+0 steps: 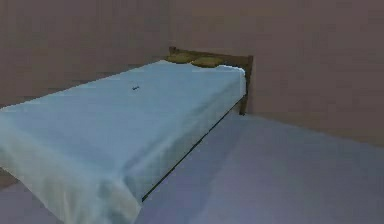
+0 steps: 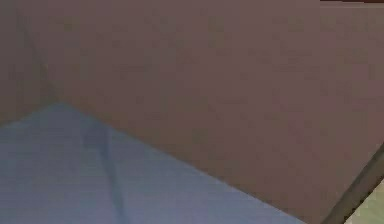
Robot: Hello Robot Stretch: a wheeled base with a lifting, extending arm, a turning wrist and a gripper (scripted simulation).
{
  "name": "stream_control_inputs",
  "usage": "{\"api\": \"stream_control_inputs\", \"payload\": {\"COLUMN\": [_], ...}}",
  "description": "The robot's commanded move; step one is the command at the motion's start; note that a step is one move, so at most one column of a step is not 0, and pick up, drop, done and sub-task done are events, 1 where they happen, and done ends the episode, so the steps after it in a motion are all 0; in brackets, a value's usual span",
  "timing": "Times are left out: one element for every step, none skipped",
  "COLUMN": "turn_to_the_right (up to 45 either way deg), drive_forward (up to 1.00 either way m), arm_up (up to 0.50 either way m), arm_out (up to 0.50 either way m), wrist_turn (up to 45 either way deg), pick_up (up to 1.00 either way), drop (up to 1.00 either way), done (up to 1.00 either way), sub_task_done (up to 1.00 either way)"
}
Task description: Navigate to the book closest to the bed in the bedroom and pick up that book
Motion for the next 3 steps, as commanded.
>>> {"api": "stream_control_inputs", "payload": {"turn_to_the_right": [-45.0, -45.0, -15.0], "drive_forward": [0.0, 0.0, 0.0], "arm_up": [0.0, 0.0, 0.0], "arm_out": [0.0, 0.0, 0.0], "wrist_turn": [0.0, 0.0, 0.0], "pick_up": [0.0, 0.0, 0.0], "drop": [0.0, 0.0, 0.0], "done": [0.0, 0.0, 0.0], "sub_task_done": [0.0, 0.0, 0.0]}}
